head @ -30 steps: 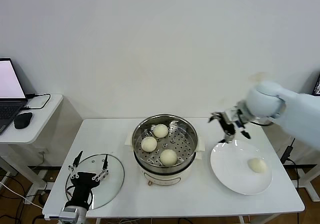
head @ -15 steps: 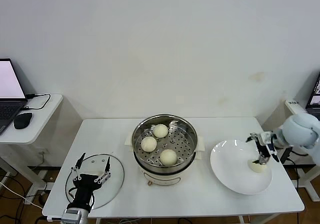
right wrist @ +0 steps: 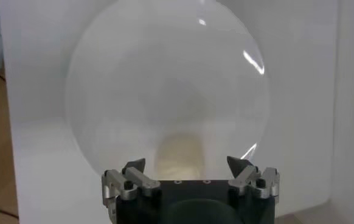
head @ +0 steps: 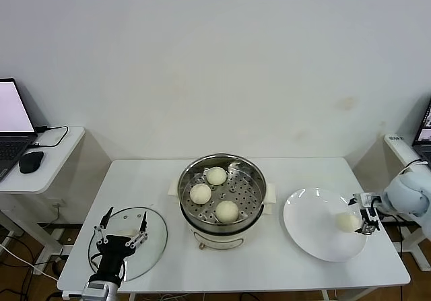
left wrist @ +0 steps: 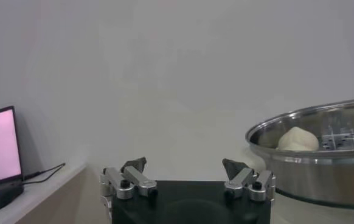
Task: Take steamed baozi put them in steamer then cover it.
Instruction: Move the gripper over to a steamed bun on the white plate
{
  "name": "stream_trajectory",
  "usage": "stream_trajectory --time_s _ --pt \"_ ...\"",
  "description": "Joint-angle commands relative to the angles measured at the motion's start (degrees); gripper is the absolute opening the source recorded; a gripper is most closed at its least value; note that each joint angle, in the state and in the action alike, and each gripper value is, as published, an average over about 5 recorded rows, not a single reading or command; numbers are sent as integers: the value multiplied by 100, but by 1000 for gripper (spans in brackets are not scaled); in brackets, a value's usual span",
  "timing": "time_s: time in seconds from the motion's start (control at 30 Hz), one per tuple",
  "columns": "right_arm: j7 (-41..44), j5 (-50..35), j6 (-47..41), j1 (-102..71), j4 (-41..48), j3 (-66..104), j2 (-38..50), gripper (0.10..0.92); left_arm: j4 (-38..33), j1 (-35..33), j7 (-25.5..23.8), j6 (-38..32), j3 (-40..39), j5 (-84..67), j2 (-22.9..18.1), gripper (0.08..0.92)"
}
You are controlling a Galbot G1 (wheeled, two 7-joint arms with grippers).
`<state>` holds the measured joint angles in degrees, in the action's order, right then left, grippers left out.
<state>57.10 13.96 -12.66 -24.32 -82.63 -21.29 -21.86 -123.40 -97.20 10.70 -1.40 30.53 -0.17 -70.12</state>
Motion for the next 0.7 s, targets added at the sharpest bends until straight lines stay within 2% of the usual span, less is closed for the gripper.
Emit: stream_trajectory --time_s 0.03,0.7 --pt "-6 323 25 -361 555 282 -264 823 20 12 -3 8 5 -2 3 823" --pt "-108 406 3 173 1029 -177 -760 781 18 4 5 0 75 -23 12 823"
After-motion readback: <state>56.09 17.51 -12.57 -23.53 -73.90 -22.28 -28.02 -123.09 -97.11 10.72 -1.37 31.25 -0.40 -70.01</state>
